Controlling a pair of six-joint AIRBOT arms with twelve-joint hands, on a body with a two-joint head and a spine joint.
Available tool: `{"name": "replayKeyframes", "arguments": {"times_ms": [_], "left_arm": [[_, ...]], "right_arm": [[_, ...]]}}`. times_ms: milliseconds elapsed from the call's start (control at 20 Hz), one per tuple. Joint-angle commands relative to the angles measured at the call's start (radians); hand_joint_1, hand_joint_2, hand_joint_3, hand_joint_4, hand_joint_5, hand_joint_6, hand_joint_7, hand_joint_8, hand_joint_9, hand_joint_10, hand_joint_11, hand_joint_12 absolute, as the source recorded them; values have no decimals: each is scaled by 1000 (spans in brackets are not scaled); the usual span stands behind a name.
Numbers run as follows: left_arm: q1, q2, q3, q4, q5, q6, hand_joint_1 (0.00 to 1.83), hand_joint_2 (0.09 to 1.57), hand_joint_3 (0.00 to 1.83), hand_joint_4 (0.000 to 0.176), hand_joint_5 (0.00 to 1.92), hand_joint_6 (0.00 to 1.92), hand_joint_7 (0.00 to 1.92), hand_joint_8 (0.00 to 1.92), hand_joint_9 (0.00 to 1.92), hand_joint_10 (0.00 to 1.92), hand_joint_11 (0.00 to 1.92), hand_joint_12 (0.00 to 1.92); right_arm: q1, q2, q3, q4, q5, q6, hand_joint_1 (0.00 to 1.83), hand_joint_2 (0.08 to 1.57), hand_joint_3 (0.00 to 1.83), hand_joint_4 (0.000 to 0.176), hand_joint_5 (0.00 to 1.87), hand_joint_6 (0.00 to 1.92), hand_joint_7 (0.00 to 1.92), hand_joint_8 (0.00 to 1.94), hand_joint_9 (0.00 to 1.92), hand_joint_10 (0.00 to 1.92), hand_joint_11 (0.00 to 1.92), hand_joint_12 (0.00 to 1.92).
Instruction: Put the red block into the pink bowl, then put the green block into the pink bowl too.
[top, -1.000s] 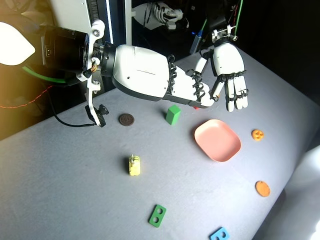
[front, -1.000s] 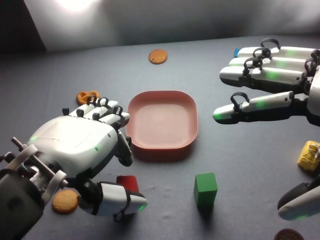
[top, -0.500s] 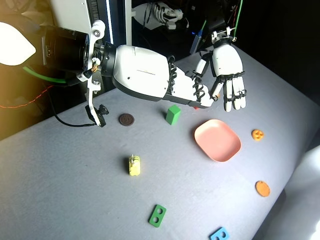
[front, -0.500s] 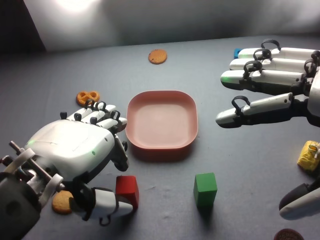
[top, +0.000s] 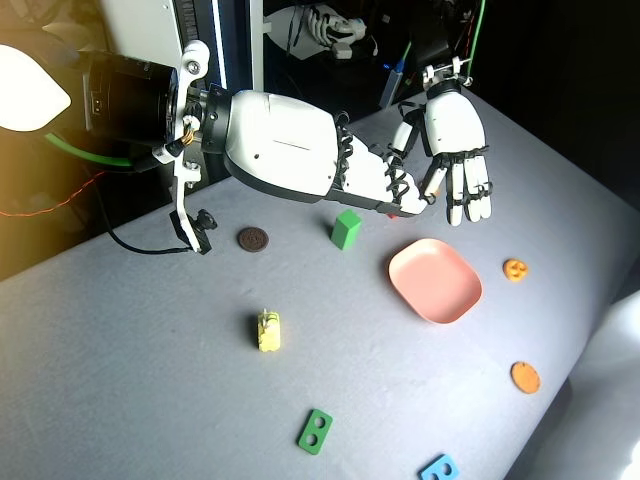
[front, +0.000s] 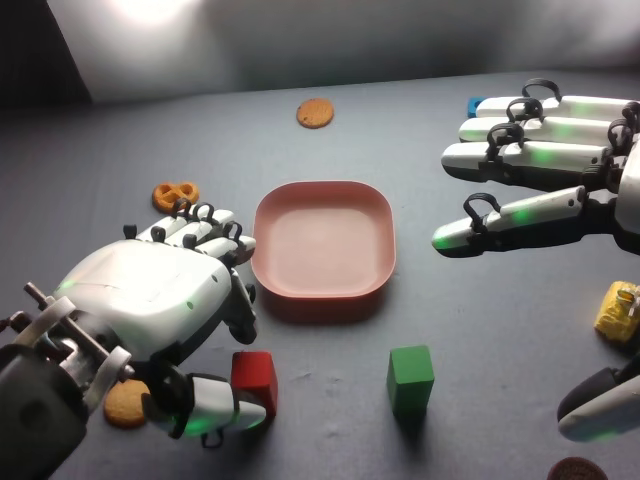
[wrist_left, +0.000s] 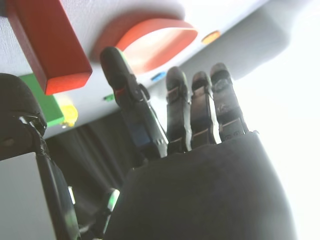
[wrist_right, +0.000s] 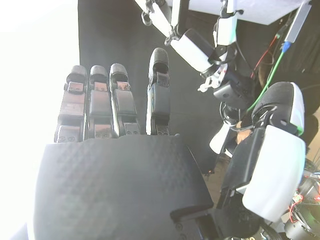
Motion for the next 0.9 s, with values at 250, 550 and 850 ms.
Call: {"name": "replayKeyframes", "arguments": {"times_ms": [250,550,850], "left_arm": [[13,-17,10,51,-105,-9,835,908,0,0,1071,12,263,3,0,0,0,0],[15,-26,18,50,-106,-10,825,905,0,0,1068,3,284,13,0,0,0,0],[15,-37,26,45,-113,-10,772,928,5,8,1048,1,286,4,0,0,0,0]], "right_arm": [[6,11,-3,30,110,2,303,719,2,176,443,11,90,7,0,0,0,0],[6,11,-3,30,110,2,332,721,1,176,442,8,73,7,0,0,0,0],[5,11,-3,30,111,2,338,716,0,176,441,1,89,5,0,0,0,0]]}}
